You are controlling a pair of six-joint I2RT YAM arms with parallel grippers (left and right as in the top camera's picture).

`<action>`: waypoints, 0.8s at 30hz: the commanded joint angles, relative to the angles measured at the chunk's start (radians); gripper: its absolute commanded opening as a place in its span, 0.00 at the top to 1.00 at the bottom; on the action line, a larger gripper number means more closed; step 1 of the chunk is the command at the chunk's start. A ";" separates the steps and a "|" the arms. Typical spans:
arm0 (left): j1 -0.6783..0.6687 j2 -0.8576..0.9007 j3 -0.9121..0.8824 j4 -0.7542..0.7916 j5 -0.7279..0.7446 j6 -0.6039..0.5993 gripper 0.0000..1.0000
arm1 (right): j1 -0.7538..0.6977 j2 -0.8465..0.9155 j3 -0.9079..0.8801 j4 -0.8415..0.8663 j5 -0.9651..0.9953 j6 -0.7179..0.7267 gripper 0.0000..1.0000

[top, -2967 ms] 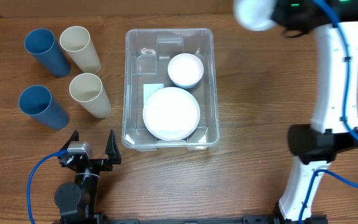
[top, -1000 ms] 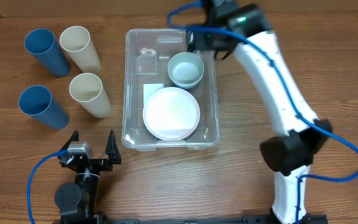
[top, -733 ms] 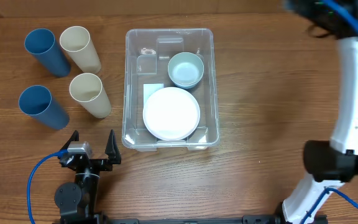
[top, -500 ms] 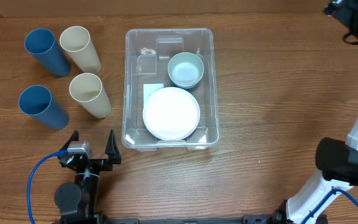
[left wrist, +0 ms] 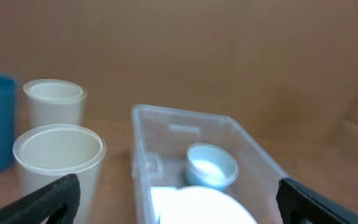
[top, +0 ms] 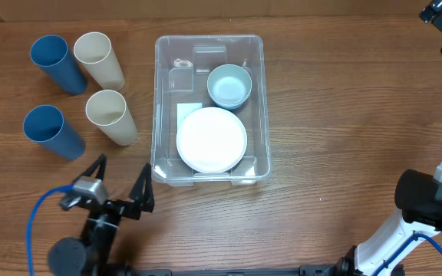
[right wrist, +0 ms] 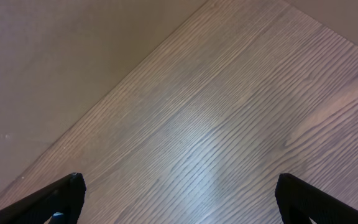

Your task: Pack container

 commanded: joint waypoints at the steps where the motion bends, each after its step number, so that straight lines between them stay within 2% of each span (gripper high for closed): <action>1: 0.005 0.215 0.303 -0.158 -0.117 0.018 0.00 | 0.005 -0.003 0.009 0.005 0.008 0.011 0.00; 3: 0.005 0.369 0.454 -0.279 -0.117 0.058 0.00 | 0.005 -0.003 0.009 0.005 0.008 0.011 0.00; 6: 0.005 0.679 0.755 -0.548 -0.116 0.168 0.00 | 0.005 -0.003 0.009 0.005 0.008 0.011 0.00; 9: 0.005 0.918 0.983 -0.751 -0.116 0.175 0.00 | 0.005 -0.003 0.009 0.005 0.008 0.011 0.00; 11: 0.005 1.036 1.073 -0.829 -0.116 0.175 0.00 | 0.005 -0.003 0.009 0.005 0.008 0.011 0.00; 15: 0.005 1.222 1.113 -0.855 -0.034 0.171 0.00 | 0.005 -0.003 0.009 0.005 0.008 0.011 0.00; 18: 0.005 1.335 1.114 -0.852 0.052 0.224 0.00 | 0.005 -0.003 0.009 0.005 0.008 0.011 0.00; 24: 0.005 1.464 1.114 -0.847 0.034 0.286 0.00 | 0.005 -0.003 0.009 0.005 0.008 0.011 0.00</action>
